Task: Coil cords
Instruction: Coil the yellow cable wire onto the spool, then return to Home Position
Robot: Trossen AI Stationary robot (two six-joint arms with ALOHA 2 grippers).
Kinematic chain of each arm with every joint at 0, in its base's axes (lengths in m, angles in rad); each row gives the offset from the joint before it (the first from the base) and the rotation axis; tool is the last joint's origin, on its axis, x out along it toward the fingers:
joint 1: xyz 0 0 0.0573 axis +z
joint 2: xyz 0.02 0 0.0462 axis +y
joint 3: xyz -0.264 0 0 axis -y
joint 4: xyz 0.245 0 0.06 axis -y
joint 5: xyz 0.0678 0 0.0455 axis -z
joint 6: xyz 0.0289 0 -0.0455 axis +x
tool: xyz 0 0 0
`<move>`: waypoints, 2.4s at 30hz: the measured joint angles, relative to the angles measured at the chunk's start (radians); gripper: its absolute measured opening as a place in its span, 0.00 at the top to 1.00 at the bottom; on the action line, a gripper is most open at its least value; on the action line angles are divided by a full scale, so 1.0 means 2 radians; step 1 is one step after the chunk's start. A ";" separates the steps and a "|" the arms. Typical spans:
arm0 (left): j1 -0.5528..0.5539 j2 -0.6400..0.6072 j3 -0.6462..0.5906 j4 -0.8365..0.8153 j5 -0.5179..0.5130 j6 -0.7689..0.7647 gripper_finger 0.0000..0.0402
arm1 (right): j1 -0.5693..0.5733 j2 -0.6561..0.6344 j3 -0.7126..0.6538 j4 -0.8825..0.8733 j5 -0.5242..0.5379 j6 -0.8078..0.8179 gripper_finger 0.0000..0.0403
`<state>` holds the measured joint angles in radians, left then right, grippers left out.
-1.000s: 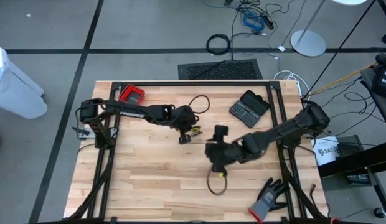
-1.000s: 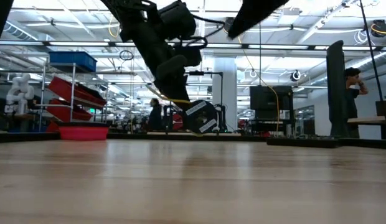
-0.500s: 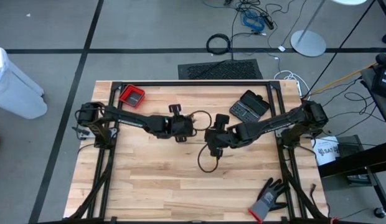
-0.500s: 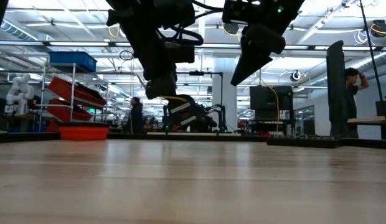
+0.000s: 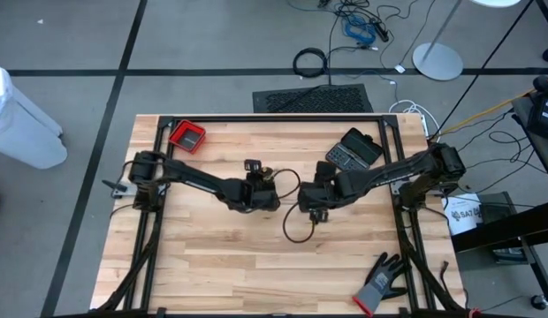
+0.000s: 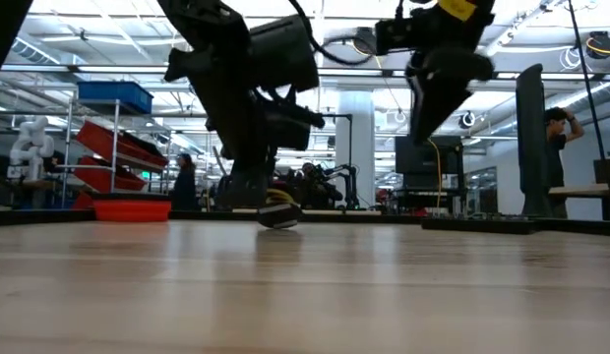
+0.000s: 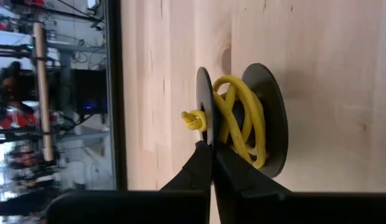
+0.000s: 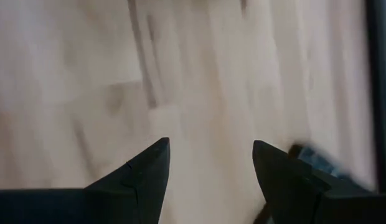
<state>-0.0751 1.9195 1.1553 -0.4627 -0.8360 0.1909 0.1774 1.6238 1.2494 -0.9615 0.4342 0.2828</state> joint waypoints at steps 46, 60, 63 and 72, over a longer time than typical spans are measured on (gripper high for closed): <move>-0.045 -0.113 0.025 -0.108 0.034 -0.056 0.50 | 0.063 -0.006 0.074 -0.068 -0.076 0.075 0.68; -0.049 -0.268 0.025 -0.176 0.129 -0.169 0.69 | 0.071 -0.040 0.074 -0.075 -0.018 0.084 0.98; -0.054 -0.289 0.025 -0.180 0.165 -0.172 0.76 | 0.074 -0.040 0.074 -0.074 -0.018 0.077 0.99; -0.077 -0.348 0.025 -0.194 0.222 -0.189 0.98 | 0.097 -0.049 0.074 -0.075 -0.020 0.059 1.00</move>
<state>-0.2296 1.2228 1.2049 -0.8503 -0.3919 -0.1871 0.3708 1.5256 1.3972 -1.1107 0.3939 0.4009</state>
